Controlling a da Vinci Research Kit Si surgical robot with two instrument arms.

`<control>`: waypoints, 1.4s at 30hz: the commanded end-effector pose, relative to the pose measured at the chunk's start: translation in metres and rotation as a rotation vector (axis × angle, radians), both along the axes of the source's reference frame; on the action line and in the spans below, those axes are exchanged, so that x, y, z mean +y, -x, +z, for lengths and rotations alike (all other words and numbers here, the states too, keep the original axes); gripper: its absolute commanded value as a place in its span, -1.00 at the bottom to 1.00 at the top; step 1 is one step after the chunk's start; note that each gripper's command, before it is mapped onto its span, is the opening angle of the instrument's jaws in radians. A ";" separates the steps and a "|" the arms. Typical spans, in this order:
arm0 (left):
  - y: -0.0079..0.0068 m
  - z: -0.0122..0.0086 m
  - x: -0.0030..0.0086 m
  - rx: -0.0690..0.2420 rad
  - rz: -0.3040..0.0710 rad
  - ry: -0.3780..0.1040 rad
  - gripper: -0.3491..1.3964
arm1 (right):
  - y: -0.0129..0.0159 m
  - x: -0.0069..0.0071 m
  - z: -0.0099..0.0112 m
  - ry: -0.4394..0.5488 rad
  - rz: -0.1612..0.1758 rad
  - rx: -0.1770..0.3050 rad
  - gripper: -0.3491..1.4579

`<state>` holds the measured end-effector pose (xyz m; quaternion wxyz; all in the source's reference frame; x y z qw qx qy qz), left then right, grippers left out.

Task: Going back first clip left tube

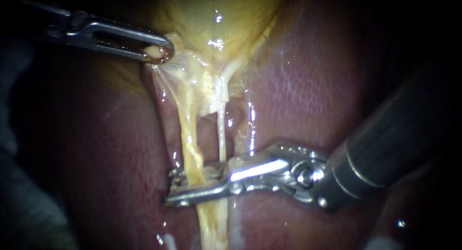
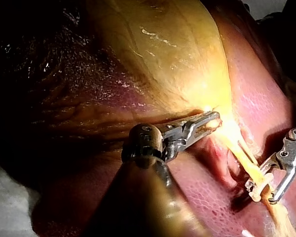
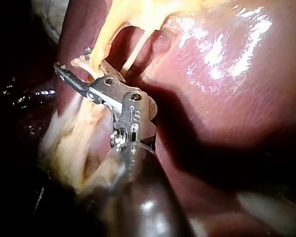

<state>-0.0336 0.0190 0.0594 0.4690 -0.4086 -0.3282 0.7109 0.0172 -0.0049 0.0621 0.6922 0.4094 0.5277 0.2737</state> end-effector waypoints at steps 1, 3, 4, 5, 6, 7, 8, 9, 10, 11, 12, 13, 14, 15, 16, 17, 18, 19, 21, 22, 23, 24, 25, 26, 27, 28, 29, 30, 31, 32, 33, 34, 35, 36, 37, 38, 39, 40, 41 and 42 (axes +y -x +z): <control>0.0000 0.0000 0.0000 0.000 0.000 0.000 -1.00 | 0.0001 0.0000 0.0001 0.034 -0.004 -0.012 -0.11; 0.0000 0.0000 0.0000 0.000 0.000 0.000 -1.00 | 0.0004 0.0002 0.0003 0.068 -0.006 -0.022 -0.09; 0.0000 0.0000 0.0000 0.000 0.000 0.000 -1.00 | 0.0007 0.0002 0.0003 0.097 -0.007 -0.019 -0.09; 0.0000 0.0000 0.0000 0.000 0.000 0.000 -1.00 | 0.0009 0.0003 0.0004 0.108 -0.007 -0.017 -0.08; -0.0001 0.0000 0.0000 0.000 0.000 0.000 -1.00 | 0.0012 0.0003 0.0004 0.125 -0.011 -0.015 -0.08; -0.0001 0.0000 0.0000 0.000 0.000 0.000 -1.00 | 0.0015 0.0003 0.0003 0.151 -0.016 -0.019 -0.08; -0.0001 0.0000 0.0000 0.000 0.000 0.000 -1.00 | 0.0020 0.0004 0.0003 0.178 -0.025 -0.030 -0.08; -0.0001 -0.0001 0.0000 0.000 0.000 0.000 -1.00 | 0.0024 0.0004 0.0002 0.206 -0.033 -0.041 -0.07; -0.0001 0.0000 0.0000 0.000 0.000 0.000 -1.00 | 0.0028 0.0005 0.0001 0.233 -0.040 -0.050 -0.07; -0.0002 -0.0001 0.0000 0.000 0.001 0.000 -1.00 | 0.0034 0.0006 -0.0001 0.274 -0.052 -0.068 -0.07; -0.0002 -0.0001 0.0000 0.000 0.001 0.000 -1.00 | 0.0038 0.0008 -0.0003 0.313 -0.057 -0.081 -0.06; -0.0002 -0.0001 0.0000 0.000 0.001 0.000 -1.00 | 0.0043 0.0009 -0.0005 0.345 -0.058 -0.096 -0.06; -0.0003 -0.0001 0.0000 0.001 -0.001 0.001 -1.00 | 0.0050 0.0012 -0.0010 0.376 -0.056 -0.117 -0.06; -0.0003 -0.0001 0.0000 0.001 -0.001 0.001 -1.00 | 0.0056 0.0015 -0.0013 0.401 -0.060 -0.124 -0.06; -0.0003 -0.0001 0.0000 0.001 -0.001 0.001 -1.00 | 0.0062 0.0018 -0.0018 0.425 -0.060 -0.126 -0.06; -0.0003 -0.0001 0.0000 0.001 -0.001 0.001 -1.00 | 0.0071 0.0023 -0.0024 0.452 -0.059 -0.129 -0.06; -0.0003 -0.0001 0.0000 0.001 -0.001 0.001 -1.00 | 0.0077 0.0026 -0.0029 0.469 -0.057 -0.130 -0.06; -0.0003 -0.0001 0.0000 0.001 -0.001 0.001 -1.00 | 0.0084 0.0030 -0.0034 0.476 -0.050 -0.137 -0.06; -0.0003 -0.0001 0.0000 0.001 -0.001 0.001 -1.00 | 0.0100 0.0037 -0.0045 0.502 -0.048 -0.139 -0.06; -0.0003 -0.0001 0.0000 0.001 -0.001 0.001 -1.00 | 0.0107 0.0040 -0.0049 0.514 -0.047 -0.141 -0.06; -0.0003 -0.0001 0.0000 0.001 -0.001 0.001 -1.00 | 0.0114 0.0043 -0.0053 0.521 -0.044 -0.144 -0.06; -0.0003 -0.0001 0.0000 0.001 -0.001 0.001 -1.00 | 0.0123 0.0046 -0.0057 0.532 -0.044 -0.145 -0.06; -0.0003 -0.0001 0.0000 0.001 -0.001 0.001 -1.00 | 0.0129 0.0049 -0.0060 0.539 -0.044 -0.146 -0.06; -0.0003 -0.0001 0.0000 0.001 -0.001 0.001 -1.00 | 0.0134 0.0051 -0.0062 0.547 -0.043 -0.147 -0.06; -0.0003 -0.0001 0.0000 0.001 -0.001 0.001 -1.00 | 0.0141 0.0054 -0.0065 0.560 -0.044 -0.148 -0.06; -0.0003 -0.0001 0.0000 0.001 -0.001 0.001 -1.00 | 0.0146 0.0057 -0.0066 0.563 -0.042 -0.151 -0.06; -0.0003 -0.0001 0.0000 0.001 -0.001 0.001 -1.00 | 0.0149 0.0059 -0.0068 0.566 -0.040 -0.153 -0.06; -0.0003 -0.0001 0.0000 0.001 -0.001 0.001 -1.00 | 0.0154 0.0062 -0.0069 0.574 -0.041 -0.154 -0.06; -0.0003 -0.0001 0.0000 0.001 -0.001 0.001 -1.00 | 0.0157 0.0064 -0.0071 0.573 -0.039 -0.156 -0.06; -0.0003 -0.0001 0.0000 0.001 -0.001 0.001 -1.00 | 0.0159 0.0066 -0.0072 0.577 -0.040 -0.156 -0.06; -0.0003 -0.0001 0.0000 0.001 -0.001 0.001 -1.00 | 0.0161 0.0068 -0.0072 0.575 -0.040 -0.156 -0.06; -0.0003 -0.0001 0.0000 0.001 -0.001 0.001 -1.00 | 0.0162 0.0069 -0.0073 0.575 -0.040 -0.156 -0.06; -0.0002 0.0000 0.0000 0.001 -0.001 0.001 -1.00 | 0.0163 0.0069 -0.0073 0.580 -0.042 -0.154 -0.06; -0.0001 0.0001 -0.0001 0.002 -0.002 0.002 -1.00 | 0.0163 0.0069 -0.0073 0.580 -0.042 -0.154 -0.06; 0.0001 0.0003 -0.0003 0.003 -0.003 0.004 -1.00 | 0.0163 0.0068 -0.0073 0.579 -0.044 -0.152 -0.06; 0.0002 0.0005 -0.0004 0.004 -0.005 0.006 -1.00 | 0.0162 0.0068 -0.0073 0.579 -0.045 -0.150 -0.06; 0.0004 0.0007 -0.0006 0.006 -0.006 0.008 -1.00 | 0.0162 0.0068 -0.0073 0.579 -0.046 -0.149 -0.06; 0.0007 0.0010 -0.0009 0.009 -0.010 0.011 -1.00 | 0.0162 0.0068 -0.0073 0.579 -0.046 -0.149 -0.06; 0.0011 0.0014 -0.0012 0.007 -0.006 0.011 -1.00 | 0.0162 0.0068 -0.0073 0.579 -0.046 -0.149 -0.06; 0.0013 0.0018 -0.0014 0.005 -0.003 0.011 -1.00 | 0.0162 0.0068 -0.0073 0.579 -0.046 -0.149 -0.06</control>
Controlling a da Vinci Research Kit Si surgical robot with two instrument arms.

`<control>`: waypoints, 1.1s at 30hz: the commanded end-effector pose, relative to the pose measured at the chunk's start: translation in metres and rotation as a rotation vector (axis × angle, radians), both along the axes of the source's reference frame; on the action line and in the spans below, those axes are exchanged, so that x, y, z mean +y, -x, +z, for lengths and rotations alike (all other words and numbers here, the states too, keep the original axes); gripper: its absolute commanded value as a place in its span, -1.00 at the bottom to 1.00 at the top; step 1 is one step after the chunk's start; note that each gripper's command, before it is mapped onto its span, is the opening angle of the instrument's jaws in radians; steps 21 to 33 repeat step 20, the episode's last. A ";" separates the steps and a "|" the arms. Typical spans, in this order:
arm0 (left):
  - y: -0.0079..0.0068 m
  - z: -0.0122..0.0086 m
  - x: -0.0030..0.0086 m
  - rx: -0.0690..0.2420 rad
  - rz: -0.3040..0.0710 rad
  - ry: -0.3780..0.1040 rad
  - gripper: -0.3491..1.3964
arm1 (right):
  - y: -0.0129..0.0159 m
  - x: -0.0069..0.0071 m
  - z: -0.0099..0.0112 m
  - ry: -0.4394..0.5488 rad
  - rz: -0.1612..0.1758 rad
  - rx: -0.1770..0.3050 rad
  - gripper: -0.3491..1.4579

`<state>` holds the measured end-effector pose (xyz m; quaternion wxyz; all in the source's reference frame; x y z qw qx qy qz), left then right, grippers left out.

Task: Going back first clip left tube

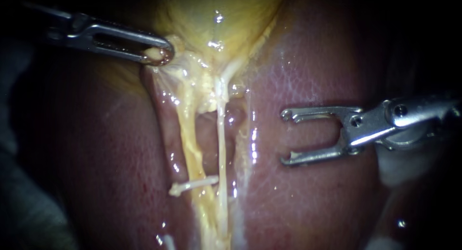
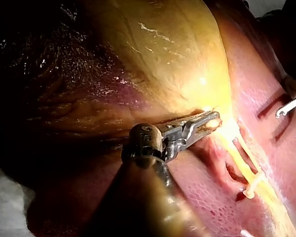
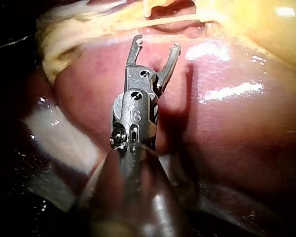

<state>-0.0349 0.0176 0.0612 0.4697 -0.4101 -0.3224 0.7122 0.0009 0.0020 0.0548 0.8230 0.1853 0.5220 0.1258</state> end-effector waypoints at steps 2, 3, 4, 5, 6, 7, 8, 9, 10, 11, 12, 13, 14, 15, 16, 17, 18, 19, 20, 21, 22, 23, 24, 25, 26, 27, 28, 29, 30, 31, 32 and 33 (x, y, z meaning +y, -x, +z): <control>0.0007 0.0009 -0.0004 -0.001 0.007 0.002 -1.00 | -0.0001 -0.0001 0.0001 -0.002 -0.003 0.002 -0.06; 0.0010 0.0013 -0.0005 -0.003 0.010 0.002 -1.00 | -0.0001 -0.0001 0.0001 -0.002 -0.003 0.002 -0.06; 0.0013 0.0016 -0.0005 -0.003 0.011 0.003 -1.00 | -0.0001 -0.0001 0.0001 -0.002 -0.003 0.002 -0.06; 0.0017 0.0021 -0.0006 -0.005 0.014 0.003 -1.00 | -0.0001 -0.0001 0.0001 -0.002 -0.003 0.002 -0.06; 0.0019 0.0024 -0.0007 -0.005 0.016 0.003 -1.00 | -0.0001 -0.0001 0.0001 -0.002 -0.003 0.002 -0.06; 0.0021 0.0026 -0.0007 -0.006 0.017 0.003 -1.00 | -0.0001 -0.0001 0.0001 -0.002 -0.003 0.002 -0.06; 0.0023 0.0028 -0.0008 -0.010 0.018 0.004 -1.00 | -0.0001 -0.0001 0.0001 -0.002 -0.003 0.002 -0.06; 0.0023 0.0029 -0.0008 -0.010 0.018 0.004 -1.00 | -0.0001 -0.0001 0.0000 -0.002 -0.003 0.002 -0.06; 0.0023 0.0029 -0.0009 -0.009 0.018 0.005 -1.00 | -0.0001 -0.0001 0.0000 -0.002 -0.003 0.002 -0.06; 0.0023 0.0029 -0.0009 -0.009 0.018 0.005 -1.00 | -0.0001 -0.0001 0.0000 -0.002 -0.003 0.002 -0.06; 0.0023 0.0029 -0.0008 -0.010 0.018 0.004 -1.00 | -0.0001 -0.0001 0.0000 -0.002 -0.003 0.002 -0.06; 0.0022 0.0029 -0.0008 -0.010 0.019 0.004 -1.00 | -0.0001 -0.0001 0.0000 0.004 -0.006 0.003 -0.06; 0.0022 0.0029 -0.0008 -0.010 0.019 0.004 -1.00 | -0.0001 -0.0001 0.0000 0.004 -0.006 0.003 -0.06; 0.0022 0.0029 -0.0008 -0.010 0.019 0.004 -1.00 | -0.0001 -0.0001 0.0000 0.004 -0.006 0.003 -0.06; 0.0022 0.0029 -0.0008 -0.010 0.019 0.004 -1.00 | -0.0001 -0.0001 0.0000 0.004 -0.006 0.003 -0.06; 0.0022 0.0029 -0.0008 -0.010 0.019 0.004 -1.00 | -0.0001 -0.0001 0.0000 0.004 -0.006 0.003 -0.06; 0.0021 0.0028 -0.0008 -0.010 0.019 0.004 -1.00 | -0.0001 -0.0001 0.0000 0.002 -0.008 0.004 -0.06; 0.0021 0.0028 -0.0008 -0.011 0.020 0.004 -1.00 | -0.0001 -0.0001 -0.0001 0.001 -0.010 0.006 -0.06; 0.0020 0.0027 -0.0007 -0.011 0.020 0.003 -1.00 | -0.0002 -0.0002 -0.0001 -0.002 -0.014 0.009 -0.06; 0.0020 0.0027 -0.0007 -0.011 0.020 0.003 -1.00 | -0.0002 -0.0002 -0.0001 -0.002 -0.014 0.009 -0.06; 0.0020 0.0027 -0.0007 -0.011 0.020 0.003 -1.00 | -0.0002 -0.0002 -0.0001 -0.002 -0.014 0.009 -0.06; 0.0020 0.0027 -0.0007 -0.011 0.020 0.003 -1.00 | -0.0002 -0.0002 -0.0001 -0.002 -0.014 0.009 -0.06; 0.0020 0.0027 -0.0007 -0.011 0.020 0.003 -1.00 | -0.0002 -0.0002 -0.0001 -0.002 -0.014 0.009 -0.06; 0.0020 0.0027 -0.0007 -0.011 0.020 0.003 -1.00 | -0.0002 -0.0002 -0.0001 -0.002 -0.014 0.009 -0.06; 0.0020 0.0027 -0.0007 -0.011 0.020 0.003 -1.00 | -0.0002 -0.0002 -0.0001 -0.002 -0.014 0.009 -0.06; 0.0020 0.0027 -0.0007 -0.011 0.020 0.003 -1.00 | -0.0002 -0.0002 -0.0001 -0.002 -0.014 0.009 -0.06; 0.0020 0.0027 -0.0007 -0.011 0.020 0.003 -1.00 | -0.0002 -0.0002 -0.0001 -0.002 -0.014 0.009 -0.06; 0.0020 0.0027 -0.0007 -0.011 0.020 0.003 -1.00 | -0.0002 -0.0002 -0.0001 -0.002 -0.014 0.009 -0.06; 0.0020 0.0027 -0.0007 -0.011 0.020 0.003 -1.00 | -0.0002 -0.0002 -0.0001 -0.002 -0.014 0.009 -0.06; 0.0020 0.0027 -0.0007 -0.011 0.020 0.003 -1.00 | -0.0002 -0.0002 -0.0001 -0.002 -0.014 0.009 -0.06; 0.0020 0.0027 -0.0007 -0.011 0.020 0.003 -1.00 | -0.0002 -0.0002 -0.0001 -0.002 -0.014 0.009 -0.06; 0.0020 0.0027 -0.0007 -0.011 0.020 0.003 -1.00 | -0.0002 -0.0002 -0.0001 -0.002 -0.014 0.009 -0.06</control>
